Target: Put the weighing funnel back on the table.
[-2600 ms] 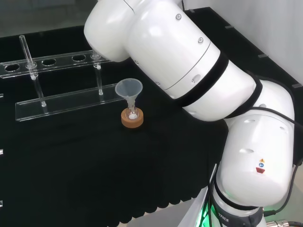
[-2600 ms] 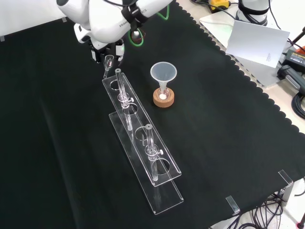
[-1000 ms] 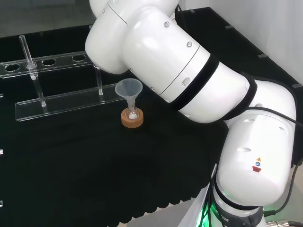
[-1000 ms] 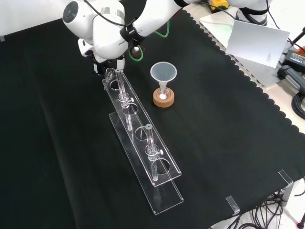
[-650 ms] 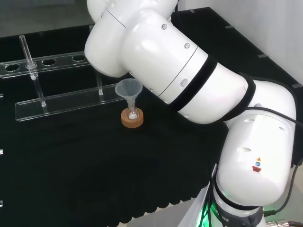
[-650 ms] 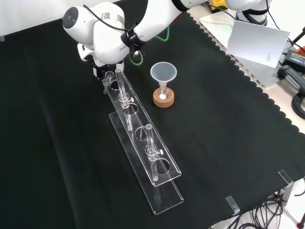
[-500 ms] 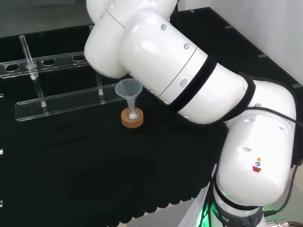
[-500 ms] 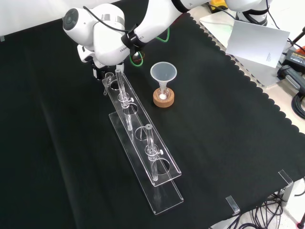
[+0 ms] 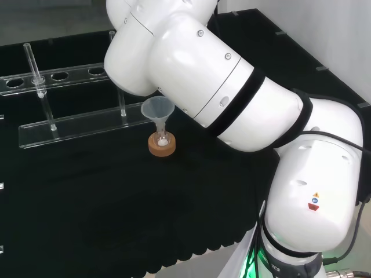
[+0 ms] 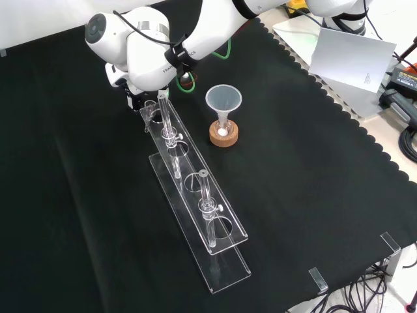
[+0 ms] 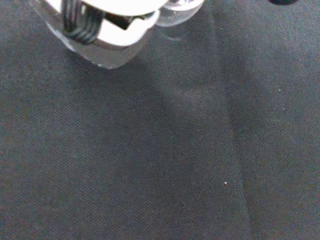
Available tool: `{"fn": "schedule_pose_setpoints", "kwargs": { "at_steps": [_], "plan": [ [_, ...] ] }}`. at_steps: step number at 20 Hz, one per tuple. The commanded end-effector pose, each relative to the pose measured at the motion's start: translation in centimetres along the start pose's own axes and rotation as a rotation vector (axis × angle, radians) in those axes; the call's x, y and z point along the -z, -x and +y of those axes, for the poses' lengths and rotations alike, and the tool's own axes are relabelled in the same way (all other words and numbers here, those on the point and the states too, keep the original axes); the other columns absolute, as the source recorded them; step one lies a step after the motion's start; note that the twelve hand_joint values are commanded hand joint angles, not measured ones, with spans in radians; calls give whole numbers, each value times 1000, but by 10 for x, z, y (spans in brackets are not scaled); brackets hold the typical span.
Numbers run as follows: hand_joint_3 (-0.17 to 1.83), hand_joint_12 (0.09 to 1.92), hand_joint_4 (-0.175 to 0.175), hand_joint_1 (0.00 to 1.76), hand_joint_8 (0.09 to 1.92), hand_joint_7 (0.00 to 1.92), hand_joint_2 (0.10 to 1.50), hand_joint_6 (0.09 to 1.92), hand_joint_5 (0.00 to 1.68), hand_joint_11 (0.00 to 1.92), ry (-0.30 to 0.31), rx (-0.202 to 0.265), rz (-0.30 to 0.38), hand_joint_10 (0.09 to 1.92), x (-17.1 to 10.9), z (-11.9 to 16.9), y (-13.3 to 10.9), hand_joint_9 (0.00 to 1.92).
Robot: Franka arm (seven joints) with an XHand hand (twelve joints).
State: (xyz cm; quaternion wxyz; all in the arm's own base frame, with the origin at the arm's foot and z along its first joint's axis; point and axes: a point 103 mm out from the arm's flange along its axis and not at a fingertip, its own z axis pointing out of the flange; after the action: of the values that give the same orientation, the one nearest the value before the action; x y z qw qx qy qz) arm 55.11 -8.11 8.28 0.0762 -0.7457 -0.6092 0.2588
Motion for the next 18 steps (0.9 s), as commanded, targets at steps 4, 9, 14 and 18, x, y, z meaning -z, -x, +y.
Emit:
{"fn": "schedule_pose_setpoints", "kwargs": {
  "at_steps": [4, 9, 14, 18],
  "plan": [
    [1, 870, 55, 1005, 730, 846, 991, 681, 1037, 1035, 2, 7, -18, 87, -1, -1, -3, 1349],
    [-38, 1065, -25, 917, 766, 461, 962, 614, 591, 715, -19, 19, -29, 87, 0, -3, -5, 1025],
    [-76, 1240, -35, 864, 758, 248, 957, 455, 335, 448, -11, 26, -38, 87, 1, -8, -5, 809],
    [-108, 1271, -34, 852, 746, 219, 957, 386, 335, 391, 1, 28, -38, 87, 5, -15, -2, 771]
  ]
}}
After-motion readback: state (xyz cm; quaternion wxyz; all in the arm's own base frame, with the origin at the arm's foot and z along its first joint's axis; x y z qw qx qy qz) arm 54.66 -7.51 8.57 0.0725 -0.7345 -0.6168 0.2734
